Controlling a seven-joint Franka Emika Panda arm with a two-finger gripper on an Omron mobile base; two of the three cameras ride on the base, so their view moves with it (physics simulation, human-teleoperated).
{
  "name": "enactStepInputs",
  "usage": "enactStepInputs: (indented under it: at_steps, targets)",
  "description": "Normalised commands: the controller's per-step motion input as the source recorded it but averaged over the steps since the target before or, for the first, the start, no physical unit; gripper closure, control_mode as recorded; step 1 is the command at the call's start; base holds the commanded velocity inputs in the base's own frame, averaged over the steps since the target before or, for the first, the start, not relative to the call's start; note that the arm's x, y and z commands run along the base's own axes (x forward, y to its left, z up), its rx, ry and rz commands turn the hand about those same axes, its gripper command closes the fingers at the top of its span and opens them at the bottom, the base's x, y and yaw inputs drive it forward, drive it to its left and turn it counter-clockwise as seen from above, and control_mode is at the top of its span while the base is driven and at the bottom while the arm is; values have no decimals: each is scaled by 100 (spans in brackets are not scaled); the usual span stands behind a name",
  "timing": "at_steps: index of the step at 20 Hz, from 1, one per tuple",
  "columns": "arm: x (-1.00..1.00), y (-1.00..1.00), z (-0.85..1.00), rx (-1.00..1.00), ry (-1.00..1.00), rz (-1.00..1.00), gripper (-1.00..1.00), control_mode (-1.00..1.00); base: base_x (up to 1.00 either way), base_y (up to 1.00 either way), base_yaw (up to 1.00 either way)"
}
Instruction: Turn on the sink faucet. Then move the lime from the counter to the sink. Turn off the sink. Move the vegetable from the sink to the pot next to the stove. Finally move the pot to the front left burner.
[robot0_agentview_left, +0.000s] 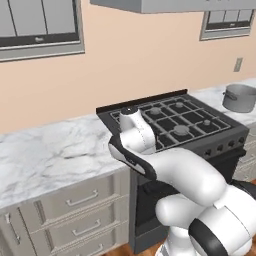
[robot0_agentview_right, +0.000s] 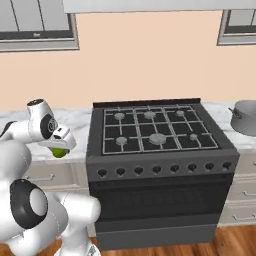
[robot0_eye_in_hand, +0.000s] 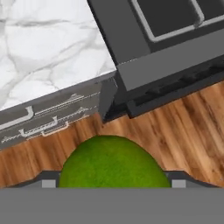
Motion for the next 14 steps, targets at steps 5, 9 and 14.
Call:
enactStepInputs:
  at_steps: [5, 9, 14]
  targets:
    - [0, 0, 0, 0, 0, 0, 100, 100, 56, -73, -1]
    - [0, 0, 0, 0, 0, 0, 100, 100, 59, -65, 0]
    - [0, 0, 0, 0, 0, 0, 100, 100, 60, -61, 0]
